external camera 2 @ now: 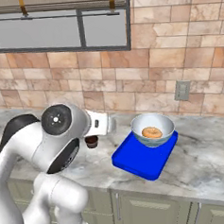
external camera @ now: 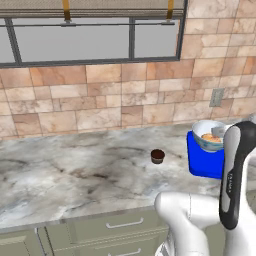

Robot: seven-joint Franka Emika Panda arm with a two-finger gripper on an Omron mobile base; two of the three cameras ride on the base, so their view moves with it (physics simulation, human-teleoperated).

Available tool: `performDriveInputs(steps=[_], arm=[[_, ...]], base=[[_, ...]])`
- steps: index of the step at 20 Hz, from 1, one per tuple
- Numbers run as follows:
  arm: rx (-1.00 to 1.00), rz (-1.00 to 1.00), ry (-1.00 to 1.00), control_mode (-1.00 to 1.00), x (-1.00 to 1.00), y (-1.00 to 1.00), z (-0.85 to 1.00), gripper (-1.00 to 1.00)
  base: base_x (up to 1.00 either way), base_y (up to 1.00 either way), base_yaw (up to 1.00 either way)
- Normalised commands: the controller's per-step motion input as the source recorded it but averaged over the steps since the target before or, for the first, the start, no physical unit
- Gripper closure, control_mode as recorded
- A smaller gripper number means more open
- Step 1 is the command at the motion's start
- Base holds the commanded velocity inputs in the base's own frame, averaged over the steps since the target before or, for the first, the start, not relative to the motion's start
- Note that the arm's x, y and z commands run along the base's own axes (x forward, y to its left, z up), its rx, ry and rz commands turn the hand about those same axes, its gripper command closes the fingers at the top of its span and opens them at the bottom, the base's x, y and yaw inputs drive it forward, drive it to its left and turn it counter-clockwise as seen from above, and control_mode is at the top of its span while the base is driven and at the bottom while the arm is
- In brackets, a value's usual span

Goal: Place the bowl with donut and the cupcake onto the tray.

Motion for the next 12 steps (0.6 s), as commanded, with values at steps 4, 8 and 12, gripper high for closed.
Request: performDriveInputs(steps=[4,8,12], arm=[[-0.29,0.07,0.37,-1.0,0.13,0.59,-0.27,-1.0],[-0.26,0.01,0.39,-1.0,0.29,0.67,-0.32,-1.0],[-0.04,0.05,0.21,-1.0,0.2,0.3,-0.24,-1.0]], base=[[0.0,0.0,0.0],[0.0,0.0,0.0],[0.0,0.0,0.0]])
